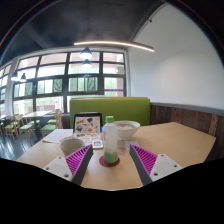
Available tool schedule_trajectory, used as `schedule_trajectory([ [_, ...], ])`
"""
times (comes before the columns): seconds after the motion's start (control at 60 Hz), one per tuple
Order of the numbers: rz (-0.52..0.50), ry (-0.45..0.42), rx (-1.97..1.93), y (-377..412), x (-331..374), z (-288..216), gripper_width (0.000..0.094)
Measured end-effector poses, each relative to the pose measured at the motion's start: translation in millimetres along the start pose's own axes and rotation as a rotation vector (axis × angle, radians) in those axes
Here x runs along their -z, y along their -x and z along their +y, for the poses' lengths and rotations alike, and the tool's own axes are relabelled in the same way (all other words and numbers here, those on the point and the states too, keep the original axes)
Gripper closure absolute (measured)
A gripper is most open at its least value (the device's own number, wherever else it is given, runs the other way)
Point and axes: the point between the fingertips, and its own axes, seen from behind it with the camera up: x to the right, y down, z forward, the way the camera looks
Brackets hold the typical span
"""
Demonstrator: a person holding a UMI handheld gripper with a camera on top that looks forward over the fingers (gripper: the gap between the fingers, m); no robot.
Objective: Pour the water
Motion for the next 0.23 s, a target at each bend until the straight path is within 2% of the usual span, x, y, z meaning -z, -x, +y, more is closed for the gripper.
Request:
schedule_trajectory([
  [0.233,-0.027,-0.024,-0.040,3.9,82.2,0.7,0.0111],
])
